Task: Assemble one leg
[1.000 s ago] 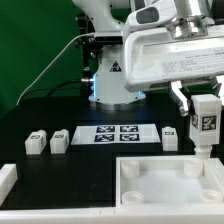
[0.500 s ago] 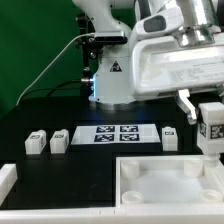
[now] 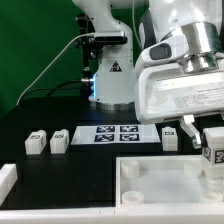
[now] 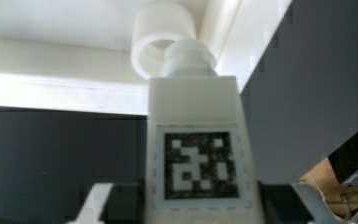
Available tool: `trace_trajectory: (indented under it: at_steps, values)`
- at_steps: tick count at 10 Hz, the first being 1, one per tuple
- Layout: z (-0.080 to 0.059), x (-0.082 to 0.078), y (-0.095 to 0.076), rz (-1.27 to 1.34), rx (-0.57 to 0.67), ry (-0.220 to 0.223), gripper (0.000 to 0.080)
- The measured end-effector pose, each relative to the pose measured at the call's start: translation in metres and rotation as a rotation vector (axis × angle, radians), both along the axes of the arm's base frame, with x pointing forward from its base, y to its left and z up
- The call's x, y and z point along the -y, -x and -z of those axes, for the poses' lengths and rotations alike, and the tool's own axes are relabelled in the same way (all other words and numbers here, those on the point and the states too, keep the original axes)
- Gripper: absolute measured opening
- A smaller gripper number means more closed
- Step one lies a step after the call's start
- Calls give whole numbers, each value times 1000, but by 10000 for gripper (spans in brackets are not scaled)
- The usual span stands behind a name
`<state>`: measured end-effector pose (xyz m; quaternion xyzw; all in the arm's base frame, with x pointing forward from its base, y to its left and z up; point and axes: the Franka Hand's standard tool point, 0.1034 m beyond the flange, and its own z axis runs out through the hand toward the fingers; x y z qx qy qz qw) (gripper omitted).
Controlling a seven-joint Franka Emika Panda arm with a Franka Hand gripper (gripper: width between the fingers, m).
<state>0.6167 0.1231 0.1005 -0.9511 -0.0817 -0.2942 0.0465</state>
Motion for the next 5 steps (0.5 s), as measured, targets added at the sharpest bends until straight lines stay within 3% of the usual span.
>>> trace_trajectory:
  at_steps: [5]
  values:
    - [13, 6, -4, 8, -6, 2, 291]
